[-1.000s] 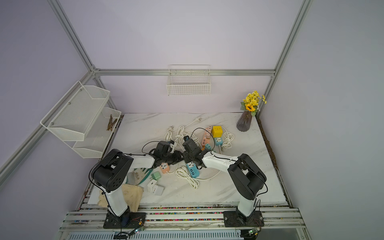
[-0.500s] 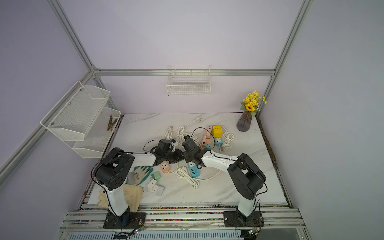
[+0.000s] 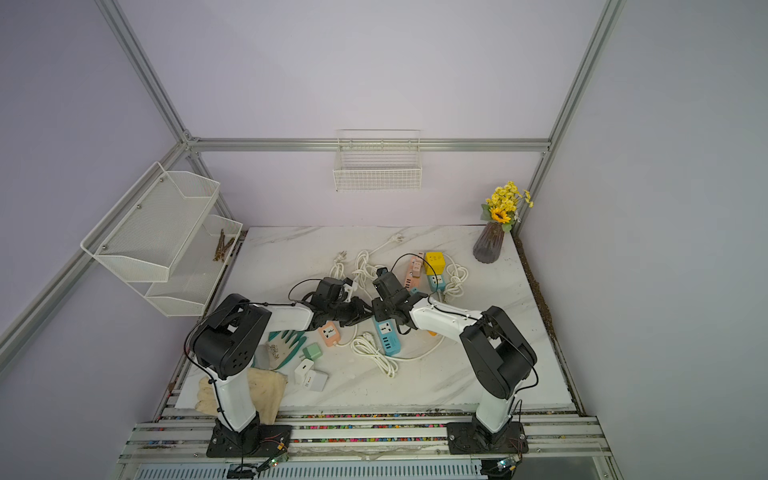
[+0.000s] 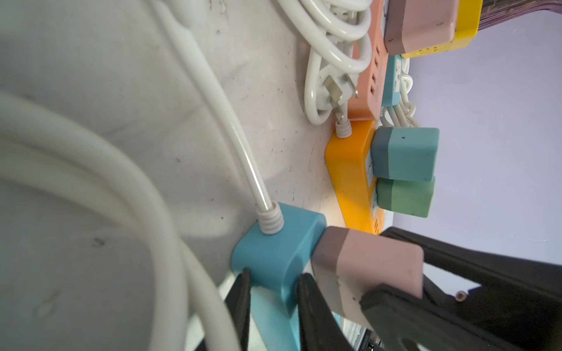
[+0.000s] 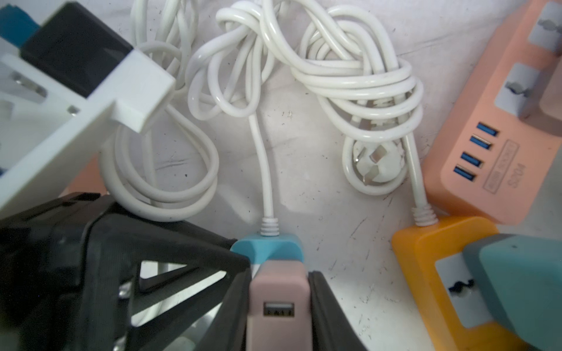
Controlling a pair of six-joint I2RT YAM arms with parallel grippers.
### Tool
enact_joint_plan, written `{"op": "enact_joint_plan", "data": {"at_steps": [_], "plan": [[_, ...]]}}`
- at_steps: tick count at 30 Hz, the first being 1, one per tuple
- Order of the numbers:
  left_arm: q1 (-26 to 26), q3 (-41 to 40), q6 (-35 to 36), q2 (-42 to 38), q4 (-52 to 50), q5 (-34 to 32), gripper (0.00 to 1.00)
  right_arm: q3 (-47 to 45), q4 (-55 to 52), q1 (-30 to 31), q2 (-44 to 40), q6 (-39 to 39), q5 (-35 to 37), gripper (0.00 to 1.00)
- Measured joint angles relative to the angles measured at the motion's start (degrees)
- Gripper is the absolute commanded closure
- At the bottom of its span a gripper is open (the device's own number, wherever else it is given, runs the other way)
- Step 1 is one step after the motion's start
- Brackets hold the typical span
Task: Pull the plug off the socket
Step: Remove the plug from the socket.
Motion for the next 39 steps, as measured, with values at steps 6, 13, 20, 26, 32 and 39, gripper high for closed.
{"op": "enact_joint_plan", "data": {"at_steps": [6,13,20,26,32,39], "plan": [[0.0,0.0,0.2,0.2,-0.2,1.1,0.71,2.6,-4.2,6.5,1.0,-1.5,13.1,0.82],[0.2,0.1,0.2,0.4,-0.2,1.5,0.71,2.4,-4.5,6.2,-0.3,-0.3,13.1,0.82],[0.1,0.9,0.5,1.0,-0.2,1.7,0.71,-1.3,-3.6,5.5,-5.8,0.3,8.1,0.82],[0.1,0.9,1.7,1.0,0.0,1.7,0.62,-7.1,-0.8,5.4,-17.8,0.3,6.9,0.81],[0.1,-1.9,6.7,-2.7,-1.0,1.8,0.39,-17.6,8.8,0.4,-30.8,1.3,-1.3,0.8],[0.0,-9.5,17.6,-24.5,-6.5,-4.6,0.27,-28.0,21.8,-5.1,-36.8,7.6,-16.7,0.79]]}}
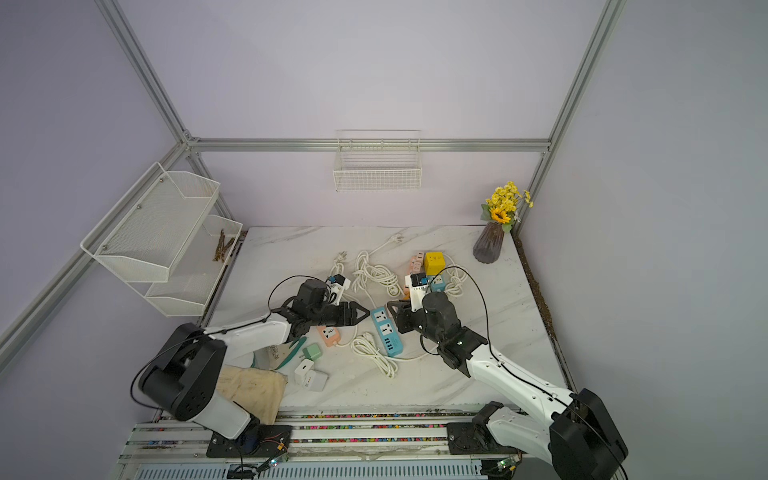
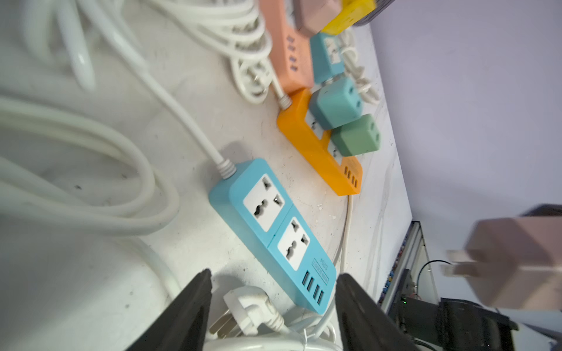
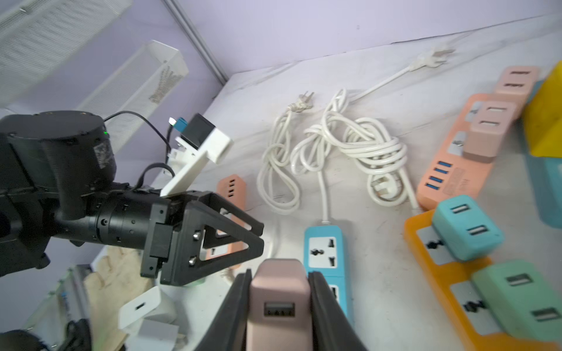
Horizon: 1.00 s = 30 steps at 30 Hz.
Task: Pull the plug off the socket
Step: Remove the plug from the socket, then place the plug at the center of the board.
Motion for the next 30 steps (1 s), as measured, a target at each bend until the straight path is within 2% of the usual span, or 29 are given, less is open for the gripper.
{"op": "enact_joint_plan", "data": {"at_steps": [4,7,11,15,19,23,30], "plan": [[0.0,-3.8,6.0,-15.2,0.5,-8.1,0.19,-1.1,7.0,-0.9,1.7,4.5,-9.8,0.79],[0.0,-7.9,7.9,-22.8,1.8,-14.9,0.12,-1.1,11.5,-0.9,4.3,6.8,-16.5,0.79],[0.0,-13.5,8.9,-28.1,2.8,-21.8,0.01,-1.1,16.2,-1.0,8.0,9.6,-24.8,0.79],[0.0,-17.6,8.9,-31.6,3.4,-27.9,0.0,-1.7,18.1,-0.8,9.6,11.0,-29.5,0.79],[0.1,-19.4,8.8,-34.3,4.5,-32.0,0.0,-2.1,17.0,0.8,9.6,10.3,-30.5,0.78],[0.2,-19.5,8.7,-35.2,5.4,-34.4,0.0,-1.4,13.9,5.6,11.1,7.1,-29.2,0.77],[0.3,-20.0,8.3,-35.5,5.7,-36.2,0.0,5.9,3.8,14.4,22.4,0.3,-23.6,0.76]]}}
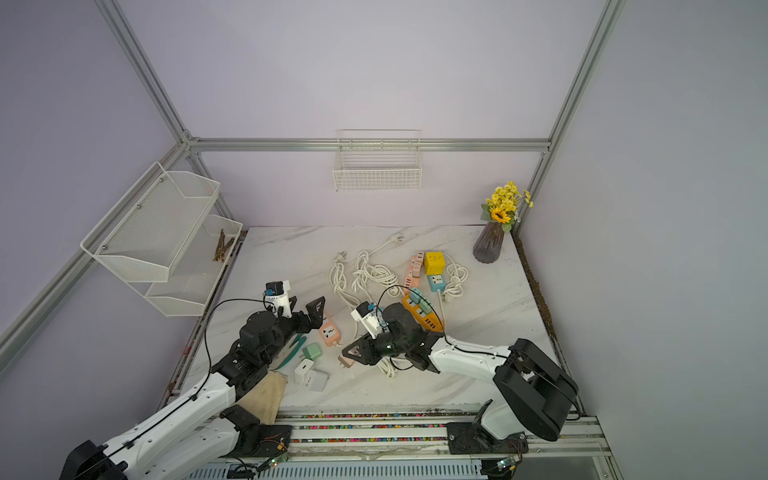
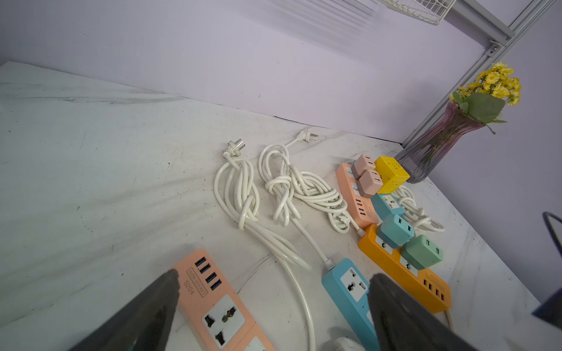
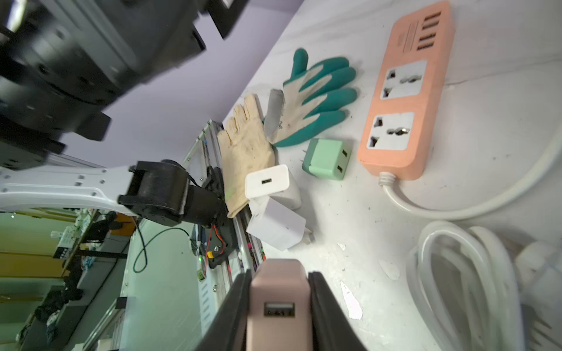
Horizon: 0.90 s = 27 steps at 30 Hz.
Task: Pull the plug off the socket
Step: Place the plug at the center of the board.
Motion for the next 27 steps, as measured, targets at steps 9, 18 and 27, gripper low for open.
{"op": "enact_joint_plan", "data": {"at_steps": [9,18,27], "plan": [[0.0,-0.3,-0.4,-1.1,0.5,-0.2,0.0,7.5,-7.7,6.5,12.3,-4.8,4.6,0.72],[0.0,-0.3,-0.4,-1.1,0.7,-0.2,0.0,11.4,-9.9,9.5,16.5,-6.1,8.0,0.39],[0.0,-0.3,-0.5,-1.0,1.2,0.7,0.0,8.7,-13.1,9.6,7.0,-10.2,16.3,0.37]]}}
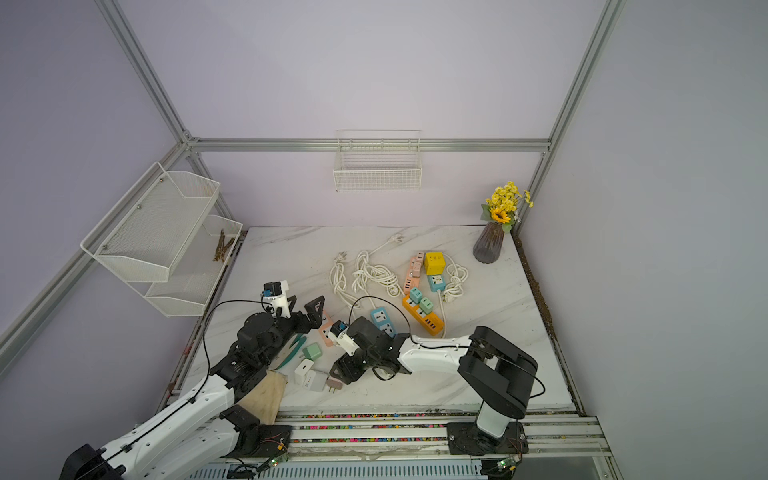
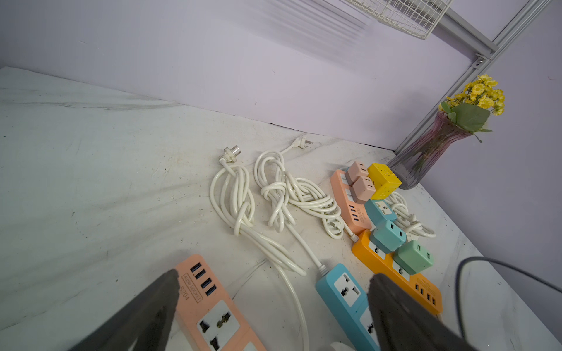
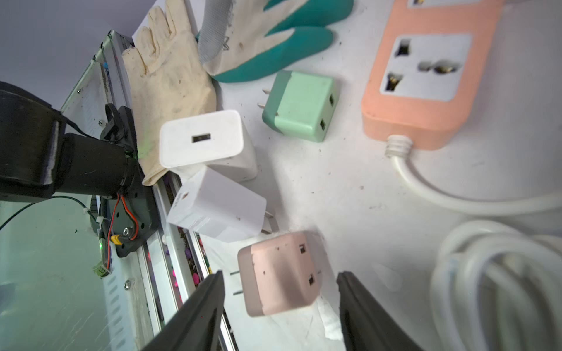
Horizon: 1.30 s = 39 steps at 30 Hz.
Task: Pull the plug off the socket
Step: Place the plug at the center of the board, then move the socket to the center of the board.
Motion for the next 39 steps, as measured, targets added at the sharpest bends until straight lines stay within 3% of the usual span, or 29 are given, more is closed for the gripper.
{"op": "enact_joint_plan", "data": {"at_steps": [9,12,15,19,23,26,33,39], "plan": [[0.1,0.0,-0.4,1.4,1.4,2.0,0.0,-11.7,2.3,-0.2,-27.1,-7.6,16.9,0.37],[0.1,0.0,-0.6,2.3,2.0,3.0,0.0,-17.8,4.7,-1.5,-36.5,-11.1,23.1,0.23],[0.1,0.0,-1.0,3.3,2.7,3.8,0.0,-22.7,5.9,-7.1,-43.9,-13.1,26.9,0.18],[0.1,0.0,-1.0,5.0,3.4,4.5,0.0,-24.0,5.8,-18.6,-46.6,-12.5,27.6,0.08],[0.1,0.0,-0.9,6.1,3.7,4.5,0.0,-21.3,4.9,-24.0,-40.5,-13.2,27.5,0.09],[0.1,0.0,-0.8,6.1,3.8,4.4,0.01,-16.0,3.0,-26.1,-31.0,-15.7,27.1,0.09],[0.2,0.0,-0.4,6.1,3.7,4.3,0.0,4.3,-10.5,-27.7,-9.1,-23.4,28.4,0.14],[0.5,0.0,-0.4,5.9,3.7,4.3,0.0,14.8,-20.3,-28.6,1.0,-28.1,30.9,0.2]]}}
